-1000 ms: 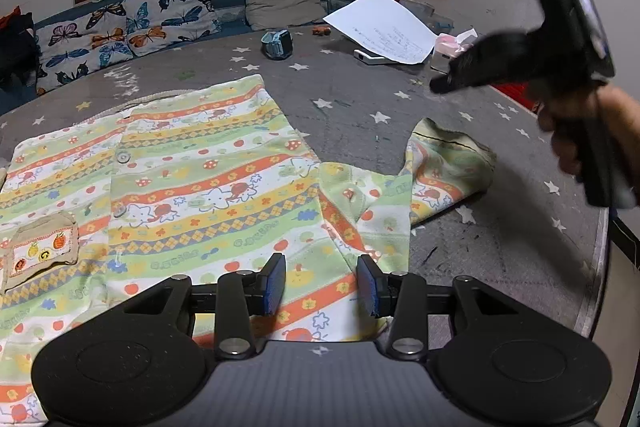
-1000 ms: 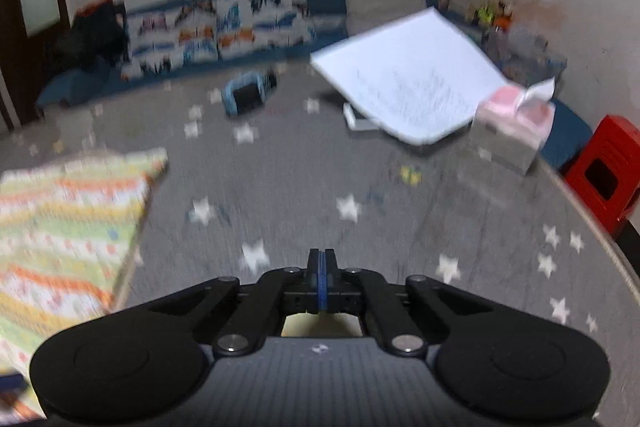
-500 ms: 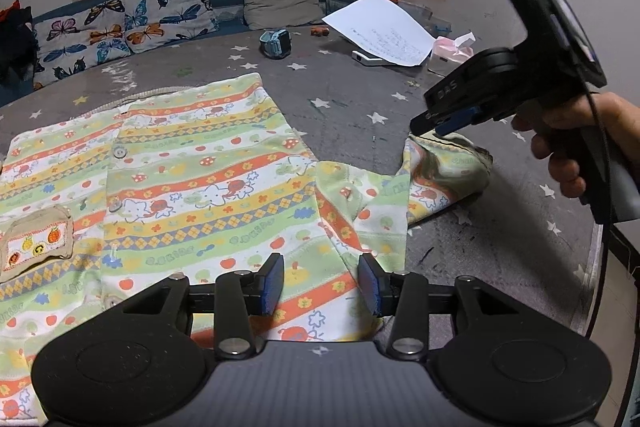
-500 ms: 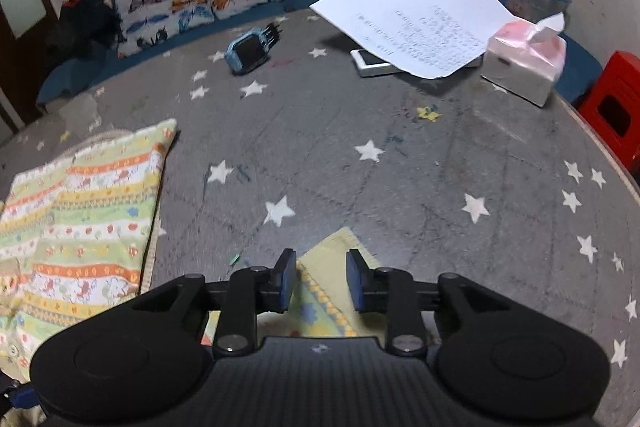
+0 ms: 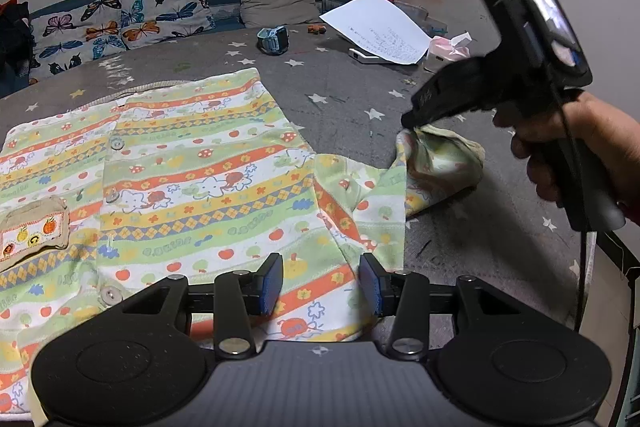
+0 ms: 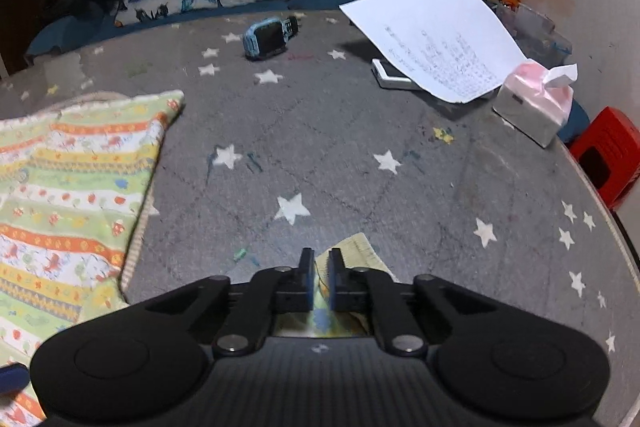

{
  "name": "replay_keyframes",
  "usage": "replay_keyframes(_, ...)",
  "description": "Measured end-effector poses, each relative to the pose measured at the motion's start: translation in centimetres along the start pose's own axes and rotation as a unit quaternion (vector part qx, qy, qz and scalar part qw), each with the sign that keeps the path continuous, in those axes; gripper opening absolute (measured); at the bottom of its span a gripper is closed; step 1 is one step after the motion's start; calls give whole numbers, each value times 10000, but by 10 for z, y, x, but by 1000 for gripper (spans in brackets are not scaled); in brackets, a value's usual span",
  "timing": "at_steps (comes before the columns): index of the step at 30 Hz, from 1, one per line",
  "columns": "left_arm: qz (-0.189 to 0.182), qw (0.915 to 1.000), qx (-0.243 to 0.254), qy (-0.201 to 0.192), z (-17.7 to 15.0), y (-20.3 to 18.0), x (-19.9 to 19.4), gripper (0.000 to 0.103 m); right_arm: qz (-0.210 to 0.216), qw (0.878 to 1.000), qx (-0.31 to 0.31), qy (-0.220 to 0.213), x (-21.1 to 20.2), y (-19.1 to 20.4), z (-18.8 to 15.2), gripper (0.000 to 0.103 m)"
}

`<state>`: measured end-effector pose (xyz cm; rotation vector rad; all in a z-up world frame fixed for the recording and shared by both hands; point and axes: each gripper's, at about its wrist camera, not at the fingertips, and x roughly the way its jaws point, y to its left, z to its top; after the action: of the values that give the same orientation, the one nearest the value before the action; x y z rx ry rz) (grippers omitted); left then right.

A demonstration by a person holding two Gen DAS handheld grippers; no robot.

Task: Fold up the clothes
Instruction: 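Grasp the sleeve's beige cuff with the right tool and stretch the sleeve flat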

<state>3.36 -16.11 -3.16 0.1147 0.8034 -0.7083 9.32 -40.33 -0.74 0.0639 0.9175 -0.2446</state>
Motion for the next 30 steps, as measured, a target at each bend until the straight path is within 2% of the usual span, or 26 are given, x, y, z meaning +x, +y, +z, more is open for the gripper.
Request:
replay_keyframes(5, -23, 10000, -32, -1, 0, 1, 0, 46, 359, 9969, 281, -638, -35, -10, 15, 4)
replay_keyframes(9, -7, 10000, 12, 3, -1, 0, -1, 47, 727, 9875, 506, -1304, -77, -24, 20, 0)
replay_keyframes(11, -2, 10000, 65, 2, -2, -2, -1, 48, 762, 9840, 566, -1506, -93, -33, 15, 0)
replay_keyframes(16, 29, 9999, 166, -9, -3, -6, -1, 52, 523, 9904, 720, -1055, -95, -59, -14, 1)
replay_keyframes(19, 67, 9998, 200, -11, -4, -8, -1, 52, 429, 9931, 624, -892, -87, -57, -22, 7)
replay_keyframes(20, 71, 9998, 194, -8, -4, -8, -1, 52, 468, 9937, 559, -852, -83, -52, -21, 10)
replay_keyframes(22, 70, 9998, 171, -10, -4, -8, -1, 52, 554, 9946, 417, -777, -74, -41, -17, 23)
replay_keyframes(23, 71, 9998, 163, -10, -4, -8, -1, 52, 569, 9948, 349, -764, -69, -33, -15, 34)
replay_keyframes(24, 71, 9999, 156, -12, -4, -7, -1, 52, 578, 9952, 247, -746, -63, -22, -12, 39)
replay_keyframes(30, 38, 9999, 108, -29, -4, -5, -1, 52, 517, 9975, -241, -418, -20, 33, 5, 39)
